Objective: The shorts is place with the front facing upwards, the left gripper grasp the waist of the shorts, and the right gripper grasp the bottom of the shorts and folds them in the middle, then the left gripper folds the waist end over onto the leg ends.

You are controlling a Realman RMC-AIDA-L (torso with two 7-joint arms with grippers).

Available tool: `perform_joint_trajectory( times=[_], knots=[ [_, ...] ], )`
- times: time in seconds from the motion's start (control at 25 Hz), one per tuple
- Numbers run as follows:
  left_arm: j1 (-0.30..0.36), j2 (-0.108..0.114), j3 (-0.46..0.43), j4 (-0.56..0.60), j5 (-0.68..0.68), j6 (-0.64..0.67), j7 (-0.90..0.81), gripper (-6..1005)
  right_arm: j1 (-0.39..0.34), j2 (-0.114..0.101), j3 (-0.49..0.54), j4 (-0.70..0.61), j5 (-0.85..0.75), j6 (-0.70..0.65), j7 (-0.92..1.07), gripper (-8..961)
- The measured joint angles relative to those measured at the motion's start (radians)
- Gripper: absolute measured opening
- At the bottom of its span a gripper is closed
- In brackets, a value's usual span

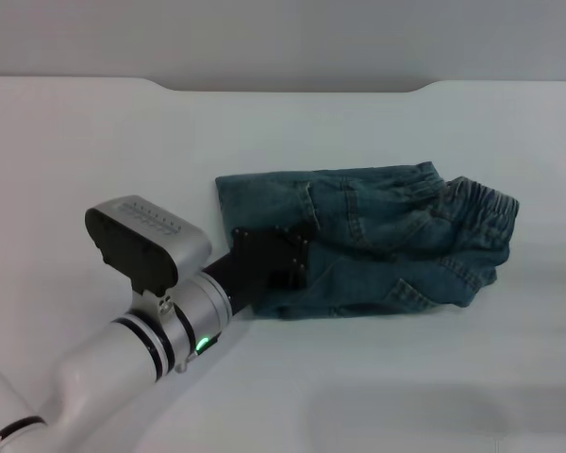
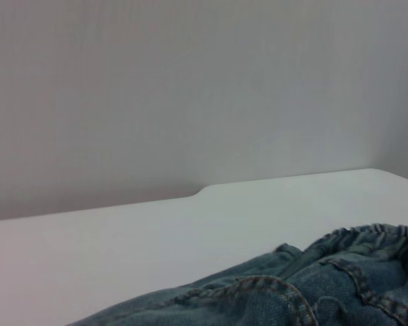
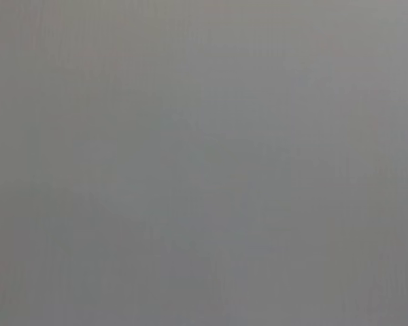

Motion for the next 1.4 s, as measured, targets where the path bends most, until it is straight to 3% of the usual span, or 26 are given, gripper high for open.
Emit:
perform_joint_trajectory(
  times=[0.64, 0.76, 0.84, 0.96, 1.16, 1.4],
  knots=[
    [-0.06, 0.002, -0.032, 0.033, 0.001, 0.017, -0.002, 35, 0.0, 0.001, -0.001, 0.002, -0.001, 0.009, -0.008, 0],
    [0.028, 0.014, -0.027, -0.046, 0.01, 0.116, 0.029, 38, -0.003, 0.001, -0.001, -0.001, -0.001, 0.01, -0.008, 0],
    [0.123, 0.017, -0.043, -0.108, 0.024, 0.207, 0.101, 40, -0.004, 0.001, -0.002, -0.003, -0.001, 0.01, -0.008, 0],
    [0.21, 0.019, -0.074, -0.165, 0.06, 0.244, 0.175, 42, -0.003, 0.003, -0.011, -0.008, -0.002, 0.012, -0.009, 0],
    [0.25, 0.01, -0.125, -0.126, 0.081, 0.3, 0.303, 47, 0.001, 0.004, -0.019, -0.013, -0.004, 0.015, -0.027, -1],
    [0.257, 0.008, -0.311, -0.012, 0.076, 0.309, 0.371, 53, 0.008, 0.008, -0.03, -0.069, -0.005, 0.009, -0.19, -1]
  ],
)
